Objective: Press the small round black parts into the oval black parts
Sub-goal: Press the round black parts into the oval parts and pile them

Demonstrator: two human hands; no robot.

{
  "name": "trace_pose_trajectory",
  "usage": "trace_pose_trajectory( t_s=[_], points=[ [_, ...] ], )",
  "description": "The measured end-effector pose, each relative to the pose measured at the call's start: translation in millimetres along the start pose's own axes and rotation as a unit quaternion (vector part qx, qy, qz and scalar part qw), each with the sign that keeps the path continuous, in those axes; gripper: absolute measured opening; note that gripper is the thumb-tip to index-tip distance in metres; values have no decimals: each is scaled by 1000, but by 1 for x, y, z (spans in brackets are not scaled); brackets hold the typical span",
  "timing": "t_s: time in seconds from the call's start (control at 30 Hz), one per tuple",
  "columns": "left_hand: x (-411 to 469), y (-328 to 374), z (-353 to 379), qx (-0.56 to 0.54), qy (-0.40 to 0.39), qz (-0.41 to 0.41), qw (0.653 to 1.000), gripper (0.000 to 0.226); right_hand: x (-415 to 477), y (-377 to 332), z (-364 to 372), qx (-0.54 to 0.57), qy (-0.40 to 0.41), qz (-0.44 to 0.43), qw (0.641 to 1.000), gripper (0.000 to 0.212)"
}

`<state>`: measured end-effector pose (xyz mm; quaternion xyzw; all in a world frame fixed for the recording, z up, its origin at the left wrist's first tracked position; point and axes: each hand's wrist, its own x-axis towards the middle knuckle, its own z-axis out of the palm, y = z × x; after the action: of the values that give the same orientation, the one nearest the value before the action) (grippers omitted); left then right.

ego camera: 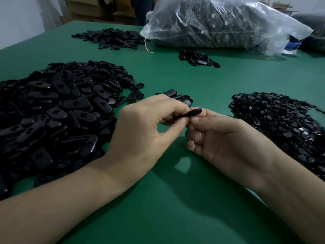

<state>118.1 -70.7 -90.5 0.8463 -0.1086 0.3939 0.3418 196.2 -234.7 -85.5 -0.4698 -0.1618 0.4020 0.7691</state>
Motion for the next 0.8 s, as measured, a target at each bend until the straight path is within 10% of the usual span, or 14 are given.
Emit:
trace_pose_trajectory(
  t_s=[0.8],
  points=[
    [-1,-5,0,37,-14,7,999,7,-3,-2,-2,-47,10,-21,999,15]
  ],
)
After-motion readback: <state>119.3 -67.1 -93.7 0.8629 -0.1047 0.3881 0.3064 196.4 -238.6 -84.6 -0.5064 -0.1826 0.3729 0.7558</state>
